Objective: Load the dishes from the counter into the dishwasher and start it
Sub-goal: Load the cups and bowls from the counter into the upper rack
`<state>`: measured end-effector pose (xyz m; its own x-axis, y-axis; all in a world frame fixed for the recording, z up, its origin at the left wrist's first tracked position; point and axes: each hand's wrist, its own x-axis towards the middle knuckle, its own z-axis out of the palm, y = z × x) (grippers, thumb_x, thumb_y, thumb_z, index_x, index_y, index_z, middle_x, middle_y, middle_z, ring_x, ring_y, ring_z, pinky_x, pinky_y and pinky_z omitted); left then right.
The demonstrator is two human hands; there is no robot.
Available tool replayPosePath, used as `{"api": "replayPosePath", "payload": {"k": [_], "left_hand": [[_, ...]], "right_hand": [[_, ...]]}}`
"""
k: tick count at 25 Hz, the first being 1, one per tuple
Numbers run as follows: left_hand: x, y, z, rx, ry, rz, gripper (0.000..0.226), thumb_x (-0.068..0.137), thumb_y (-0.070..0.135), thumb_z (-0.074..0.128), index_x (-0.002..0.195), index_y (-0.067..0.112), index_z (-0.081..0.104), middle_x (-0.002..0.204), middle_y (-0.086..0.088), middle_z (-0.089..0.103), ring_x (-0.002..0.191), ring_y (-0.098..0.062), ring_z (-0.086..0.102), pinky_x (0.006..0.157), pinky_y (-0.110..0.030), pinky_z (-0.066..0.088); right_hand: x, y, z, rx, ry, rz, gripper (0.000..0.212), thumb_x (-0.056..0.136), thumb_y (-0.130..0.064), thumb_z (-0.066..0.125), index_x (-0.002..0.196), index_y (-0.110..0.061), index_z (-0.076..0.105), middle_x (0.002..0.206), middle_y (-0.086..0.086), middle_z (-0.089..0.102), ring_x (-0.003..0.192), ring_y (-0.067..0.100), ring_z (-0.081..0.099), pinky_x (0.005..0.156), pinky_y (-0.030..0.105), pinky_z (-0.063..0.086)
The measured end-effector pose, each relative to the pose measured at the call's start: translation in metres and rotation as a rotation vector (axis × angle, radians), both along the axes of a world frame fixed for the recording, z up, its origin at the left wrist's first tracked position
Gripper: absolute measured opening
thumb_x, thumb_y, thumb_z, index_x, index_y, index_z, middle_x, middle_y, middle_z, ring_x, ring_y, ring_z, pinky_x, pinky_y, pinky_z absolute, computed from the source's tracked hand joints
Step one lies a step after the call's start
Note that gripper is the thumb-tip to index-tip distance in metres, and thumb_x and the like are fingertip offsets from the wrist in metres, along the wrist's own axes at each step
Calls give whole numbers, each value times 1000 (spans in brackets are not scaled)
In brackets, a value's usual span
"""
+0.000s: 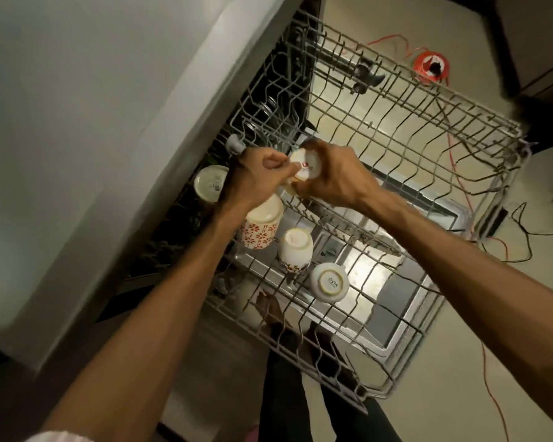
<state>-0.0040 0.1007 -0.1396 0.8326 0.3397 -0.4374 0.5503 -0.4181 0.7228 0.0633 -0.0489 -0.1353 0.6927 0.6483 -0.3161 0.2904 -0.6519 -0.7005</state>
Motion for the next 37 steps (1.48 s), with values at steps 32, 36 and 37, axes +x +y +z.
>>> {"api": "replayPosePath", "payload": {"k": [32,36,37], "left_hand": [[7,25,-56,412,-37,-197,31,75,37,80,96,14,76,120,-12,51,121,-29,47,96,-39,45],[2,23,-57,455,-32,-161,29,76,35,80,89,11,74,123,-8,47,127,-26,38,96,-33,38],[1,23,-57,471,-37,-155,29,76,36,80,88,11,74,123,-7,47,128,-25,37,96,-34,36]], "right_hand": [[-5,37,-58,-232,-61,268,53,80,-27,78,125,-12,55,112,6,65,95,21,63,73,24,48],[-16,36,-60,-254,-92,265,52,82,-22,76,128,-13,53,111,5,64,85,16,56,71,24,47],[-18,35,-61,-253,-102,265,53,82,-21,75,129,-12,52,111,6,64,85,16,55,71,24,45]]}}
